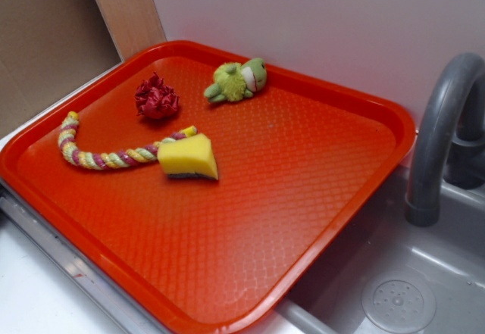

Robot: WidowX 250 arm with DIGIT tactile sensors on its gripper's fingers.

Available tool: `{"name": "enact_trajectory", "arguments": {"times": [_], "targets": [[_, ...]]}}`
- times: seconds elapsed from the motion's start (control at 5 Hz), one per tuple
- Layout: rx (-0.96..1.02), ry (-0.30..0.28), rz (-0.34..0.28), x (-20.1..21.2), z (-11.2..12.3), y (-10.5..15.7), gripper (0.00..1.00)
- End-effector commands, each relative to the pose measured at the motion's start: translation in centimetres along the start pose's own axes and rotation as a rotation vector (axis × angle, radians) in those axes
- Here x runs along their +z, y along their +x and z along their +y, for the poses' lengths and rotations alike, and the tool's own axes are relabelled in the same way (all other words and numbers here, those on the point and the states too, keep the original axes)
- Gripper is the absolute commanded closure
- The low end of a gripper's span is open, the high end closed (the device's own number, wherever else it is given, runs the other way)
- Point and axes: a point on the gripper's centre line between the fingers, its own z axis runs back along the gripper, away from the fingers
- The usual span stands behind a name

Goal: Grab the green animal.

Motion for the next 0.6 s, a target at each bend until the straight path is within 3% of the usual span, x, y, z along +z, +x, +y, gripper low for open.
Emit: {"name": "enact_trajectory", "arguments": {"times": [0.0, 0.2, 0.4], "targets": [[0.0, 0.0, 0.0, 0.0, 0.0, 0.0, 0.0], [-0.071, -0.035, -0.042, -2.3, -2.2, 3.5, 0.0], [-0.083, -0.173, -0.144, -4.1, -4.6, 6.3, 0.0]]}}
